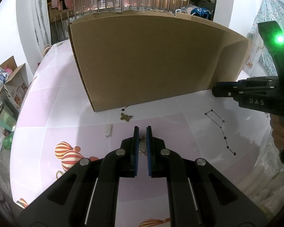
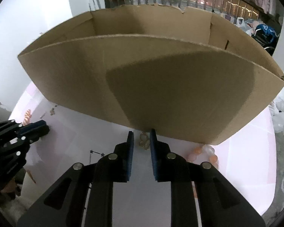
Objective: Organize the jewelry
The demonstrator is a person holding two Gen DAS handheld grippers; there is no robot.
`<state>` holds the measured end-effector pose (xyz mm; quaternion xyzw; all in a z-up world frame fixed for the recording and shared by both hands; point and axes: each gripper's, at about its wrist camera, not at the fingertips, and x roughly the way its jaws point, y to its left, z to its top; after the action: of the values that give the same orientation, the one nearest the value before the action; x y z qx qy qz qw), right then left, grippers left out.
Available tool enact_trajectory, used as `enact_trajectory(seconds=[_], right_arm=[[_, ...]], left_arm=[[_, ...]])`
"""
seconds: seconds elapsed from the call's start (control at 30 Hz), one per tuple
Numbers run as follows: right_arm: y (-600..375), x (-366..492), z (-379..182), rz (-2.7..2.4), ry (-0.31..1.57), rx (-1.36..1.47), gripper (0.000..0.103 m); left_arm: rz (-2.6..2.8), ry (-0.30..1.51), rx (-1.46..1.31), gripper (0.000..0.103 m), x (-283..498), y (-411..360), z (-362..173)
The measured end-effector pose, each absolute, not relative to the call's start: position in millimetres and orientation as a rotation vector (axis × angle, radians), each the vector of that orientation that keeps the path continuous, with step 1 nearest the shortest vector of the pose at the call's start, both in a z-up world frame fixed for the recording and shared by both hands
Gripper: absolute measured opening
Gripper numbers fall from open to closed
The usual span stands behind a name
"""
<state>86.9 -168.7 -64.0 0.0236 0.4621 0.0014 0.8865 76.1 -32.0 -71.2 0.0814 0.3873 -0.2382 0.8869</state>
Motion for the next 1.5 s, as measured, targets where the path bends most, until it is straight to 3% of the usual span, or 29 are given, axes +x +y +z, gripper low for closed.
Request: enact_trajectory(seconds=[0.83, 1.37, 1.5], right_arm=[[-181.9, 107.9, -51.5, 0.004, 1.094, 0.148, 0.016], [-176.2, 102.7, -54.4, 0.032, 0.99, 0.059, 0.016], [-181.9, 86.2, -54.1, 0.038, 0.98, 0.061, 0.011]], left_arm=[[-0.487, 0.807, 0.156, 0.007, 78.0, -27.3, -71.1], [-0.47, 0.807, 0.168, 0.006, 77.1, -31.7, -71.0], [-0.47, 0.807, 0.167, 0.006, 77.0, -31.8, -71.0]])
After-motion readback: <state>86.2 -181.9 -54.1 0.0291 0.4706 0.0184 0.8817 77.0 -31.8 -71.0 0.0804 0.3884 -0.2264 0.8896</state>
